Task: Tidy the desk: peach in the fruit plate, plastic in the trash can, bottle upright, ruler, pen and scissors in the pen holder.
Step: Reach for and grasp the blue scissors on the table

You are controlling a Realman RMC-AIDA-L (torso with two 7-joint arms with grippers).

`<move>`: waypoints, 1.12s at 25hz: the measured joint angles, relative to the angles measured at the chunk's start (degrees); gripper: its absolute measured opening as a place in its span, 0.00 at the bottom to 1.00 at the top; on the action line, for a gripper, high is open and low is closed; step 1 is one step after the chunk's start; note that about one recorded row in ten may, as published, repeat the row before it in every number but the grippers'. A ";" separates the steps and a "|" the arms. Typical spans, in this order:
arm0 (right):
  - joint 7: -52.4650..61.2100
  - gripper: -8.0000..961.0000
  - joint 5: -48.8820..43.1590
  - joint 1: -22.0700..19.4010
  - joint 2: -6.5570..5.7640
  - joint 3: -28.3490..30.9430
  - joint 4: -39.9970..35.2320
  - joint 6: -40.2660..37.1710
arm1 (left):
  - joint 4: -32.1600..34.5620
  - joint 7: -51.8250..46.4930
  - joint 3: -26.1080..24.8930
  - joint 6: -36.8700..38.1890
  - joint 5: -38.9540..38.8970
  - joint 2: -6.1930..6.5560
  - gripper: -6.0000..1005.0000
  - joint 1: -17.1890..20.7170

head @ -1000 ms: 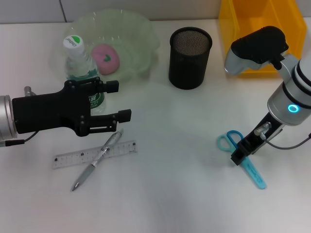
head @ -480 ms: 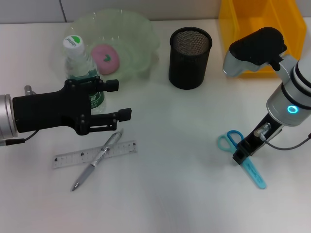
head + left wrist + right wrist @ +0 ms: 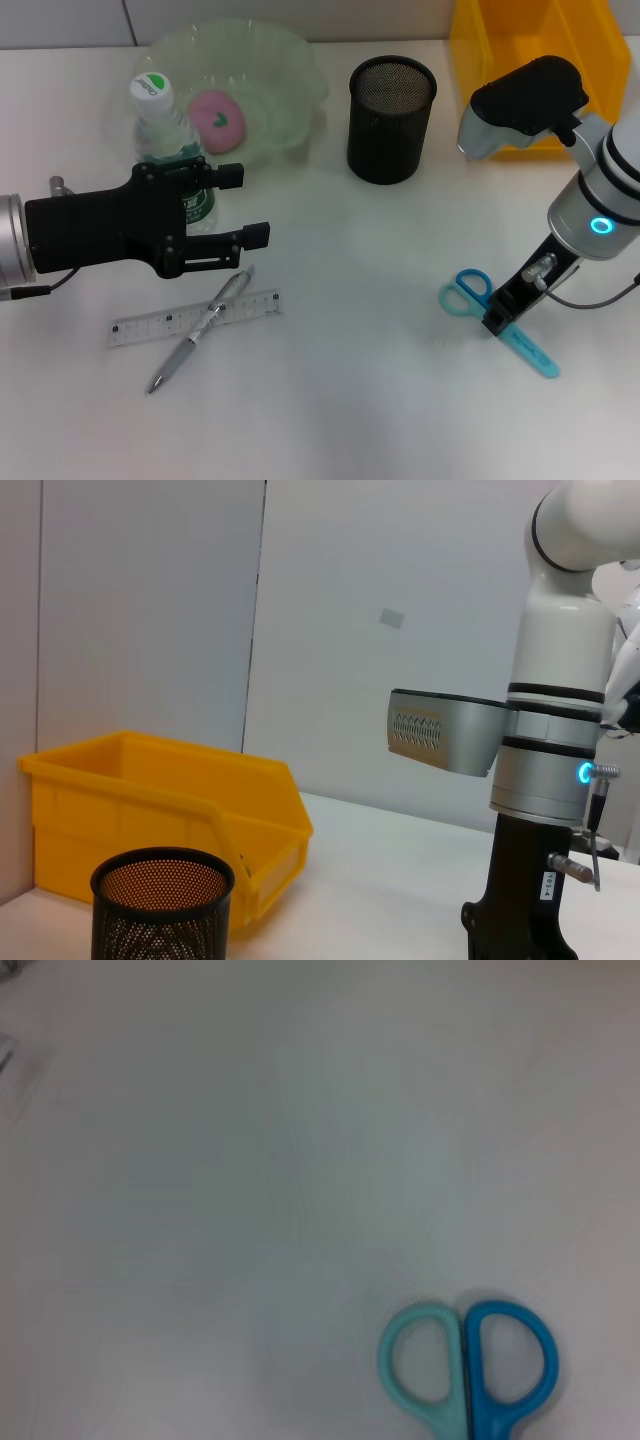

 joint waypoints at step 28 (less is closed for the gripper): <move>-0.75 0.31 0.85 -1.85 -0.04 0.54 -6.08 -2.81 | 0.44 0.00 0.00 -0.09 -0.04 0.09 0.75 0.05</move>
